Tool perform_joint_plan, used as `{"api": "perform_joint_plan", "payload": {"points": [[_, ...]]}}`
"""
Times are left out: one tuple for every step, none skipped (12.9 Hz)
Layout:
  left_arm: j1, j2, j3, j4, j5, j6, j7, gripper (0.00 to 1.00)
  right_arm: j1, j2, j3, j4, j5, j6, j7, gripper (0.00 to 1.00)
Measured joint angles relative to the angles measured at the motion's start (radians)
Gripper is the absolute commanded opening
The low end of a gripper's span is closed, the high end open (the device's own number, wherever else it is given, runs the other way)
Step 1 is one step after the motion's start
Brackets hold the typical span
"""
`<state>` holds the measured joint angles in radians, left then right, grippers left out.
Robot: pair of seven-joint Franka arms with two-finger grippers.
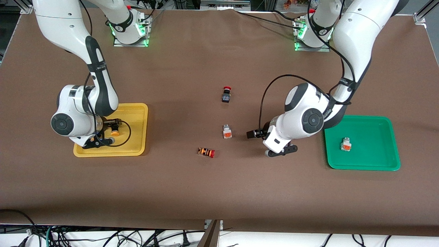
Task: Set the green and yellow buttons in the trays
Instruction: 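Carry the yellow button to the yellow tray while the left gripper reaches a white button, then release the yellow button in the tray while the left gripper grasps the white button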
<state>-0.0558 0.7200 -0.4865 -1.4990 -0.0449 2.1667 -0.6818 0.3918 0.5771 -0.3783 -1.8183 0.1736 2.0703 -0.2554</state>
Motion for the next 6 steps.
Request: {"api": "perform_joint_plan", "payload": {"points": [[-0.012, 0.008, 0.0, 0.0, -0.003, 0.031, -0.022, 1.0, 0.0, -0.002, 0.0, 0.017, 0.005, -0.001, 0.0, 1.0], [-0.023, 0.016, 0.0, 0.0, -0.014, 0.055, -0.037, 1.0, 0.0, -0.005, 0.0, 0.04, 0.007, -0.008, 0.0, 1.0], [-0.029, 0.021, 0.0, 0.0, -0.021, 0.07, -0.045, 1.0, 0.0, -0.011, 0.0, 0.066, 0.008, -0.03, 0.0, 1.0], [-0.033, 0.027, 0.0, 0.0, -0.024, 0.08, -0.049, 1.0, 0.0, -0.016, 0.0, 0.092, 0.008, -0.061, 0.0, 1.0], [-0.037, 0.035, 0.0, 0.0, -0.025, 0.102, -0.053, 1.0, 0.0, -0.02, 0.0, 0.113, 0.008, -0.086, 0.0, 1.0], [-0.044, 0.048, 0.0, 0.0, -0.025, 0.135, -0.054, 1.0, 0.0, -0.022, 0.0, 0.13, 0.009, -0.102, 0.0, 1.0]]}}
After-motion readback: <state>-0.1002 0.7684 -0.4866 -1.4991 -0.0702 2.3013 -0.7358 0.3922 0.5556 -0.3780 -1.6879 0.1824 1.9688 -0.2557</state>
